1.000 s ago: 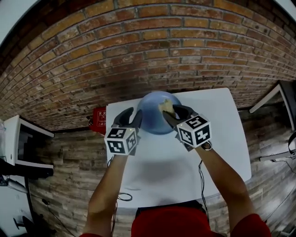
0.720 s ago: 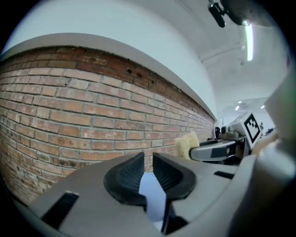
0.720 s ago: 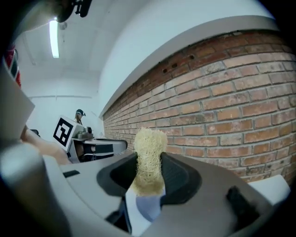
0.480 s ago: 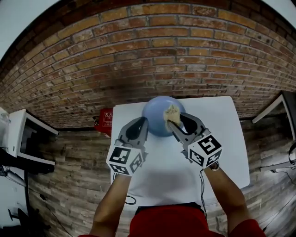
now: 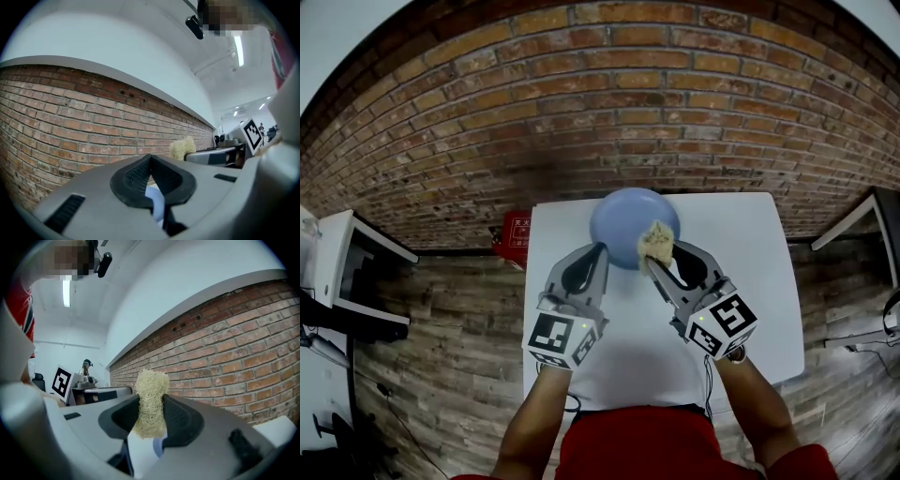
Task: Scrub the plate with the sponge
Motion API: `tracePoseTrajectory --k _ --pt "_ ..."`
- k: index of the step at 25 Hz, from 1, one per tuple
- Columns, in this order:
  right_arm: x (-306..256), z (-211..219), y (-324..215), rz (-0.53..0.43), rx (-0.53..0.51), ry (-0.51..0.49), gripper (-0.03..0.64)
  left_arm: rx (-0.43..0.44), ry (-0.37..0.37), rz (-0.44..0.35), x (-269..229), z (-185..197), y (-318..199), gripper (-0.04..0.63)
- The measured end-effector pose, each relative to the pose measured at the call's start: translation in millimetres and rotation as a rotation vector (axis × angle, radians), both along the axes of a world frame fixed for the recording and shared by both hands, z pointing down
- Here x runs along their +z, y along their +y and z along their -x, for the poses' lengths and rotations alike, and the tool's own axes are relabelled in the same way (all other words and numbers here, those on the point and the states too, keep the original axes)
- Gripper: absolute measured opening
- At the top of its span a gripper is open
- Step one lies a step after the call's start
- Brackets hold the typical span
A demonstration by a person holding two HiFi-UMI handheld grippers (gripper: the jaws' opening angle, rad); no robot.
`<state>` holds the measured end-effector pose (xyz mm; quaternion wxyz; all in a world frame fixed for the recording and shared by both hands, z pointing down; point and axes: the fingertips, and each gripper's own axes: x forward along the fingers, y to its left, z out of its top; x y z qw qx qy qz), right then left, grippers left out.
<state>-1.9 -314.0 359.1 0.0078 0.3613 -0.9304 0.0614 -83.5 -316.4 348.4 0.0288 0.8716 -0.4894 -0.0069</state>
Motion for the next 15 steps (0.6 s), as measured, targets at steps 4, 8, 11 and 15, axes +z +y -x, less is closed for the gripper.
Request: tracePoseTrajectory --k 4,8,11,15 --pt "5 0 5 0.001 -0.006 0.012 0.153 0.0 0.0 -0.006 1 -1 2 0.014" --pt "3 -1 8 -0.021 -0.009 0.025 0.153 0.007 -0.006 -0.011 1 -4 2 0.014" --pt "1 -3 8 -0.025 -0.009 0.02 0.153 0.012 -0.01 -0.015 -1 -7 2 0.014" --pt "0 -6 9 -0.025 -0.009 0.015 0.153 0.017 -0.015 -0.017 -1 -11 4 0.014"
